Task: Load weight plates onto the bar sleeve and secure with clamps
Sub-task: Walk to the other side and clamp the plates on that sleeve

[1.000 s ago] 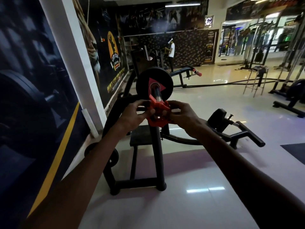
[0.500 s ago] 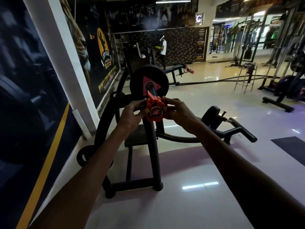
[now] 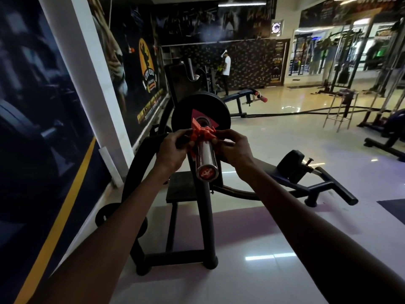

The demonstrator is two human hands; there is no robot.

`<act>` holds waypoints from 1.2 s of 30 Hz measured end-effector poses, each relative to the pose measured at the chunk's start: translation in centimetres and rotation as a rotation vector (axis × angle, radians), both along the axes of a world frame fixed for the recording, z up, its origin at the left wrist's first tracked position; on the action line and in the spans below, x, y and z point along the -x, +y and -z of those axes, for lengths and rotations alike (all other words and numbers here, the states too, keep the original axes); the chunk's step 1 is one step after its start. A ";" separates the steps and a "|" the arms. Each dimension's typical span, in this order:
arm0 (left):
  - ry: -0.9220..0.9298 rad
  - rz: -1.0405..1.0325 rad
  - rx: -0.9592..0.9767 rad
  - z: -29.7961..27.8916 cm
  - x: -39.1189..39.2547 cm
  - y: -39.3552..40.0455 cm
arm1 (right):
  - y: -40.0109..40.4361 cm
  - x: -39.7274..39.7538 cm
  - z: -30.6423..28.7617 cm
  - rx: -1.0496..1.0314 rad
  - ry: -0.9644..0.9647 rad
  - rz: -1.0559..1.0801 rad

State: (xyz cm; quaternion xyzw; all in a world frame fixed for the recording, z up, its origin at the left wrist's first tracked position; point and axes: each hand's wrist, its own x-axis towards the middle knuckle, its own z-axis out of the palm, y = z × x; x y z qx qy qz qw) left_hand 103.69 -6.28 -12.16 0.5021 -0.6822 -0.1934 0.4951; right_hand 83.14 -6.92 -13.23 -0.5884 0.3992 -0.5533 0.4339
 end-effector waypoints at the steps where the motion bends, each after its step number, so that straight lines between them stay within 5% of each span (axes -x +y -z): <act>1: -0.009 -0.002 0.002 0.0 0.0 -0.8 | -0.9 -0.2 -0.1 -0.003 -0.004 -0.002; 11: 0.020 -0.035 0.035 0.7 -0.4 -8.6 | -9.0 -1.6 -1.2 0.085 0.119 -0.008; 19: 0.023 -0.025 0.131 1.6 -0.3 -11.9 | -12.3 -1.8 0.2 0.146 0.118 0.323; 25: -0.110 0.011 0.226 1.4 0.3 -11.8 | -12.7 -2.0 -0.2 0.181 0.140 0.233; 36: -0.316 0.144 0.066 -1.8 -0.6 -12.6 | -13.2 -1.3 -1.5 0.306 0.322 0.244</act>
